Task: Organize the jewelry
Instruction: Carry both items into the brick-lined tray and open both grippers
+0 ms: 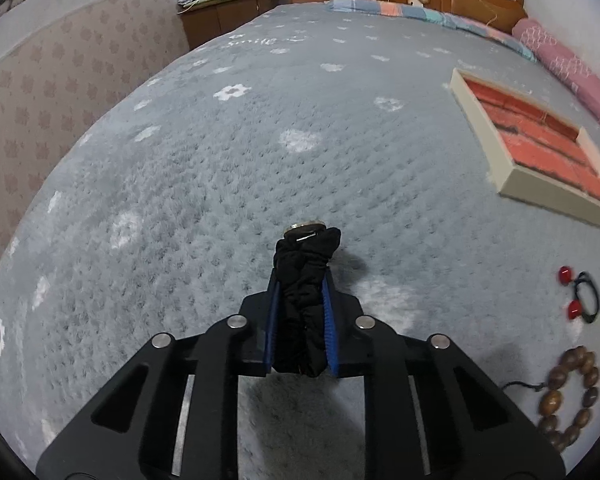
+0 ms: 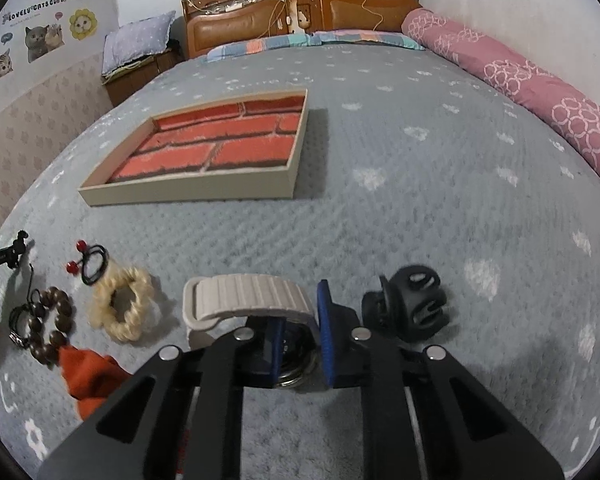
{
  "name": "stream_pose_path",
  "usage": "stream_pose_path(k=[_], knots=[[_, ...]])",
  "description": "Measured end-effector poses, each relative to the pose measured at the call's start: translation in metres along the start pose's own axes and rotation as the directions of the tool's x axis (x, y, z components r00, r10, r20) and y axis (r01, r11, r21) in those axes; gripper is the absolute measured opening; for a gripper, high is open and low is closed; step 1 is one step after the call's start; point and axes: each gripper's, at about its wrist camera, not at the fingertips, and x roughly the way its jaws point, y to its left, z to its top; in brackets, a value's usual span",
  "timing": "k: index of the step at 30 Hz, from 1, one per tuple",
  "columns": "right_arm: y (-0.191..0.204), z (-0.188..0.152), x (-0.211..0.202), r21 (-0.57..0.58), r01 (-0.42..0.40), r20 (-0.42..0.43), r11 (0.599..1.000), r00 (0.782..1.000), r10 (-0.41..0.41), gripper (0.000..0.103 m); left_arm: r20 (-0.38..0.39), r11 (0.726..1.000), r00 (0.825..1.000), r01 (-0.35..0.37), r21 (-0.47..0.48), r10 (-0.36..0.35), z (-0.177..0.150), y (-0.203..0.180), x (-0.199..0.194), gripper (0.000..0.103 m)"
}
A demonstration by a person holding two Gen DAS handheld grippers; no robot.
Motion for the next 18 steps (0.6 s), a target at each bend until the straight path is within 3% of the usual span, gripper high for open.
stream_pose_path(k=[8, 18], knots=[[0.011, 0.027, -0.004, -0.006, -0.001, 0.034, 1.0, 0.999, 0.001, 0.016, 0.044, 1.0, 0.999, 0.028, 0.003, -0.028, 0.016, -0.02, -0.025, 0.017], [0.029, 0.083, 0.007, -0.013, 0.011, 0.072, 1.0, 0.997, -0.01, 0.016, 0.078, 0.994, 0.991, 0.106, 0.039, -0.109, 0.06, -0.079, -0.042, 0.017]])
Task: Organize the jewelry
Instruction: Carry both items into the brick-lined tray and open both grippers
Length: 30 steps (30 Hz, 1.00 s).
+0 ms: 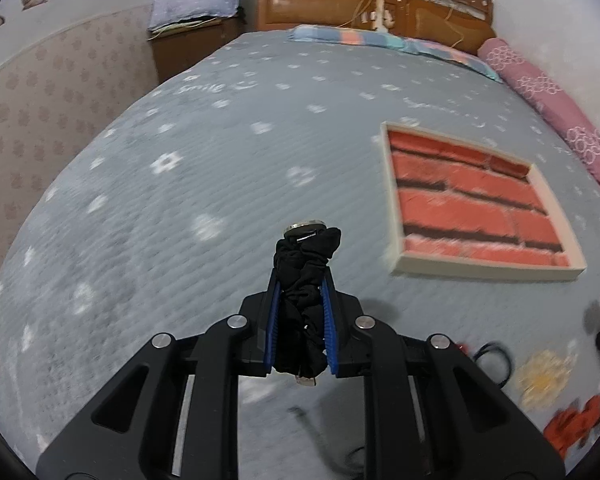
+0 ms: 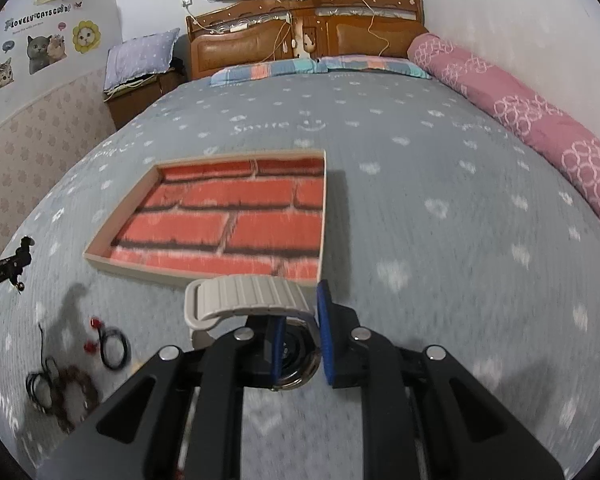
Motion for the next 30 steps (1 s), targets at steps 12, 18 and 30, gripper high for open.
stream_pose_path(k=[12, 18, 30], knots=[[0.022, 0.073, 0.06, 0.003, 0.041, 0.001, 0.999, 0.999, -0.041, 0.016, -0.017, 0.991, 0.992, 0.123, 0.043, -0.122, 0.065, -0.094, 0.031, 0.017], [0.03, 0.098, 0.099, -0.009, 0.073, -0.01, 0.997, 0.997, -0.073, 0.016, -0.036, 0.986, 0.991, 0.132, 0.099, -0.129, 0.089, -0.135, 0.072, 0.017], [0.035, 0.13, 0.189, -0.016, 0.115, -0.052, 0.993, 0.992, -0.116, 0.016, -0.081, 0.985, 0.995, 0.068, 0.16, -0.056, 0.125, -0.18, 0.162, 0.017]])
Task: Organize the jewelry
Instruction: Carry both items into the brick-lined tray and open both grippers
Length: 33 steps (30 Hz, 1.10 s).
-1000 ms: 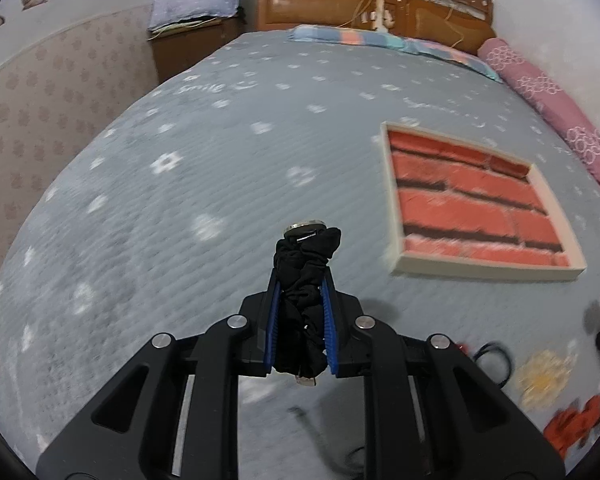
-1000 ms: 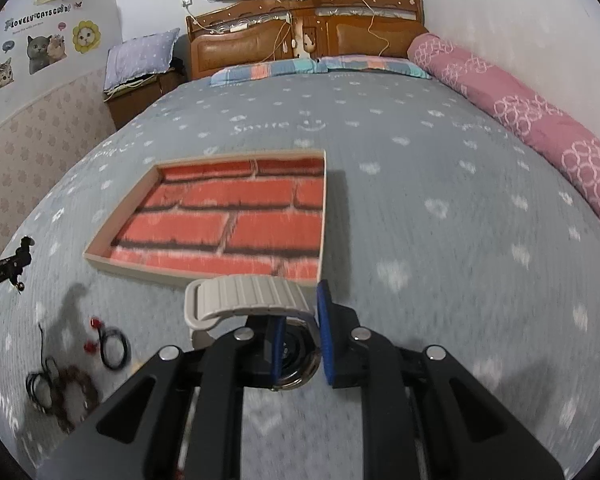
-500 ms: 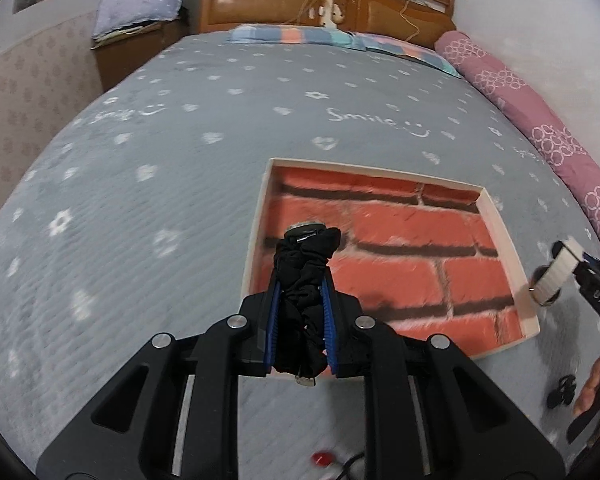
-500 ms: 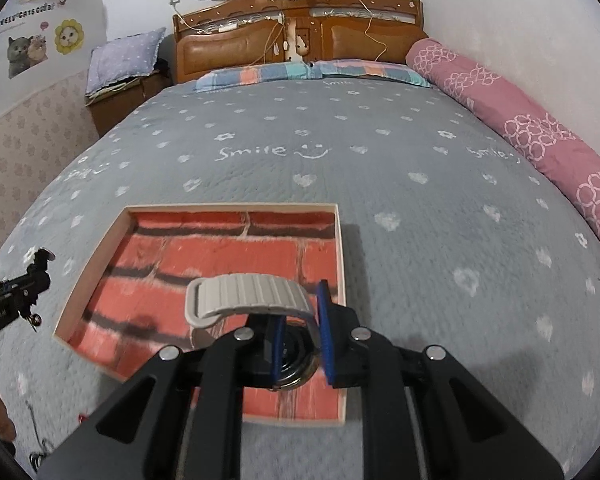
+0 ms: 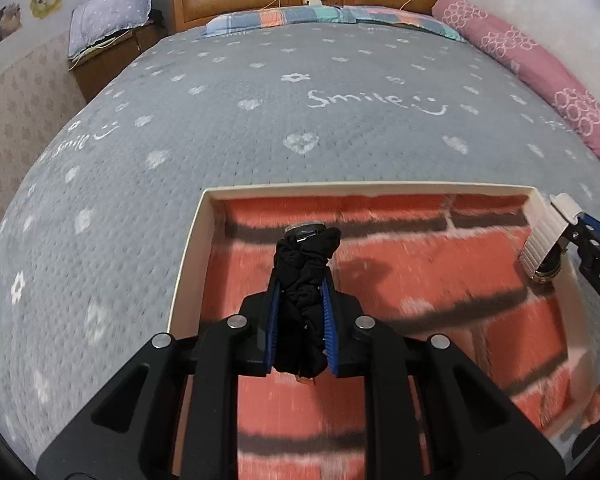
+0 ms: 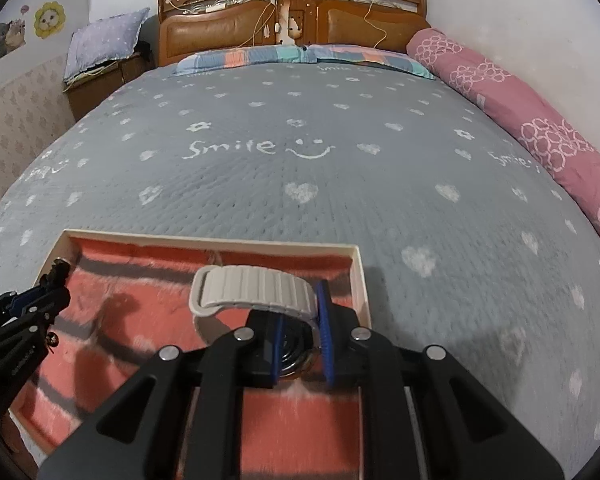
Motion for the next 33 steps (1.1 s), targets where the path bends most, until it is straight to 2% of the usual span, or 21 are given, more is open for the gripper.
stream_pose_path(k=[4, 13, 18, 19, 20, 22, 25, 31, 33], knots=[[0.005, 0.007, 0.016, -0.016, 0.002, -0.025, 1.0, 1.0, -0.003, 0.015, -0.013, 0.999, 1.0, 0.013, -0.041, -0.014, 0.013, 0.004, 0.018, 0.017], [0.005, 0.006, 0.036, 0.029, -0.012, -0.084, 0.999, 0.996, 0.015, 0.016, -0.062, 1.0, 0.998, -0.009, -0.001, 0.009, 0.016, -0.007, 0.04, 0.019], [0.005, 0.004, 0.036, 0.029, -0.022, -0.109, 0.999, 0.994, 0.025, 0.018, -0.098, 0.999, 0.995, -0.028, -0.018, 0.027, 0.017, -0.004, 0.046, 0.035], [0.003, 0.003, 0.036, 0.037, -0.024, -0.119, 0.999, 0.993, 0.028, 0.027, -0.101, 0.999, 0.995, -0.025, -0.02, 0.023, 0.016, -0.002, 0.044, 0.041], [0.002, 0.003, 0.034, 0.043, -0.029, -0.12, 0.999, 0.992, 0.034, 0.044, -0.102, 1.0, 0.995, -0.022, -0.021, 0.02, 0.016, -0.002, 0.043, 0.045], [0.003, 0.001, 0.026, 0.028, -0.021, -0.104, 0.999, 0.994, 0.024, 0.054, -0.098, 0.999, 0.995, -0.027, -0.017, 0.025, 0.014, -0.003, 0.038, 0.051], [0.006, 0.0, 0.018, -0.008, -0.025, -0.109, 1.0, 0.994, 0.024, 0.055, -0.09, 0.999, 0.995, -0.043, -0.008, 0.042, 0.011, -0.003, 0.027, 0.054], [-0.001, -0.012, -0.009, -0.014, -0.007, -0.101, 1.0, 0.995, 0.005, 0.056, -0.062, 0.998, 0.997, -0.047, -0.032, 0.044, -0.004, 0.006, -0.01, 0.072], [-0.006, -0.016, -0.021, -0.015, 0.006, -0.093, 1.0, 0.996, -0.007, 0.056, -0.056, 0.998, 0.997, -0.053, -0.036, 0.05, -0.012, 0.01, -0.024, 0.073]])
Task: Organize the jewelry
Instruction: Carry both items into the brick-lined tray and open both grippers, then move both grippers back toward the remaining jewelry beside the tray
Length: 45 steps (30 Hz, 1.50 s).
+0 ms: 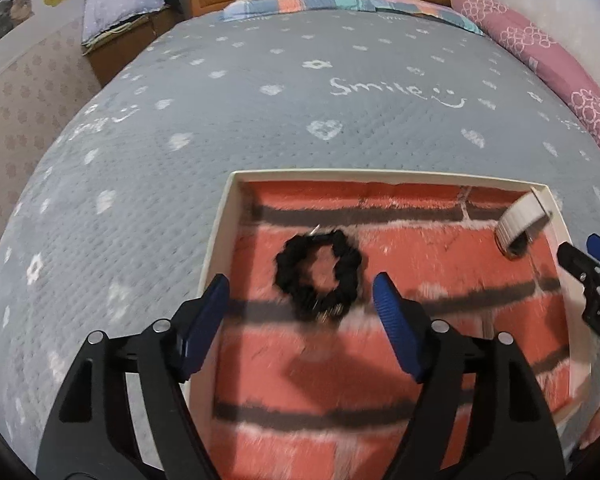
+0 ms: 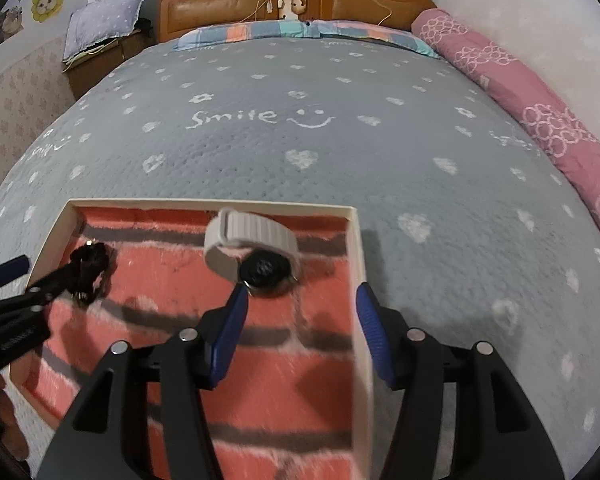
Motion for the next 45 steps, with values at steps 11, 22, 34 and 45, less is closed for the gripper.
stream_pose_path(k=[11, 22, 34, 45], knots=[[-0.033, -0.031, -0.075, 0.01, 0.032, 0.052, 0.999, 0.998, -0.032, 0.059, 0.041, 0.999, 0.999, -0.032, 0.007, 0.031, -0.04, 0.033, -0.08, 0.085], [-0.055, -0.072, -0.129, -0.002, 0.052, 0.088, 0.999, 0.995, -0.052, 0.062, 0.063, 0.998, 0.997, -0.046, -0.035, 0.048, -0.089, 0.057, -0.129, 0.089], [-0.079, -0.139, -0.143, -0.008, 0.071, 0.066, 0.997, 0.995, -0.07, 0.067, 0.017, 0.999, 0.999, -0.043, -0.029, 0.043, -0.156, 0.055, -0.131, 0.094], [-0.084, -0.194, -0.158, -0.016, 0.059, 0.092, 0.998, 0.994, -0.058, 0.067, 0.017, 0.999, 1.0, -0.011, -0.053, 0.012, -0.206, 0.058, -0.138, 0.094]])
